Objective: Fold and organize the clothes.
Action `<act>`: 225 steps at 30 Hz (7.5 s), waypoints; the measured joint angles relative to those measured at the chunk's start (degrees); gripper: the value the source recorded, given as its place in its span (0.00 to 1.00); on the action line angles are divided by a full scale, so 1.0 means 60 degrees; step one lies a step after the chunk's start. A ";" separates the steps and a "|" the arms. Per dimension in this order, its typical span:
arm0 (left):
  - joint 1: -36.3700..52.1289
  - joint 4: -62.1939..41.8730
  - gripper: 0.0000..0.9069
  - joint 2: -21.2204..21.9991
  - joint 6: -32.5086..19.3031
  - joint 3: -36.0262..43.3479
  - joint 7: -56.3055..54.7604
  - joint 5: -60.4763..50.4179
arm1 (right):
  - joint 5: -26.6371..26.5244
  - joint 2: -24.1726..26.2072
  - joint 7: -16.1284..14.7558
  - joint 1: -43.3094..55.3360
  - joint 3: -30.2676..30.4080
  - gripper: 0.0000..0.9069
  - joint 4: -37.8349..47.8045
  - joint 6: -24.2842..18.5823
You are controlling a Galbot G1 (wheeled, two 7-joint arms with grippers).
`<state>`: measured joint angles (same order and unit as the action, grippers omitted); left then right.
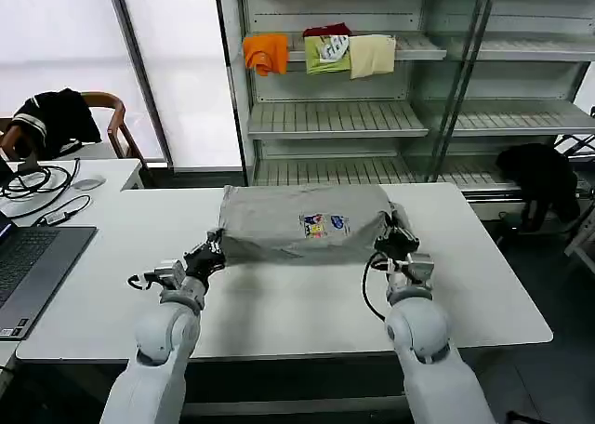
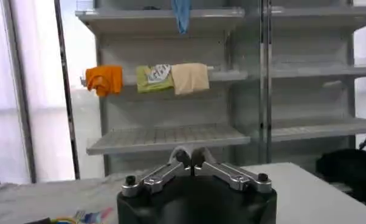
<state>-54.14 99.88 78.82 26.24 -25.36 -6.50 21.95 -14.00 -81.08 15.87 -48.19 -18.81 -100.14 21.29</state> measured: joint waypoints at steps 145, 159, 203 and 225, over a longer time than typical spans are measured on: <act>-0.1965 0.1643 0.01 -0.0859 0.1096 0.0009 -0.0544 -0.0456 | -0.2635 0.1951 0.1850 -0.2460 -0.0261 0.00 -0.1828 0.1960; -0.4157 0.3520 0.01 -0.0908 0.0852 -0.0597 -0.0424 -0.0483 | -0.2367 0.1904 0.2179 -0.4340 -0.0570 0.00 -0.3238 0.1863; -0.6982 0.5471 1.00 -0.0600 0.0448 -0.1404 -0.0351 -0.0808 | -0.1921 0.1766 0.3070 -0.6760 -0.1114 1.00 -0.5185 0.1151; -0.3812 0.4412 1.00 -0.2280 0.0839 -0.1325 0.0552 0.0452 | -0.2428 0.2336 0.1234 -0.1558 -0.0809 1.00 -0.2364 0.1739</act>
<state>-77.01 126.35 65.14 31.27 -33.31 -3.19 24.66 -28.56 -67.07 23.28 -57.54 -23.66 -114.32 31.73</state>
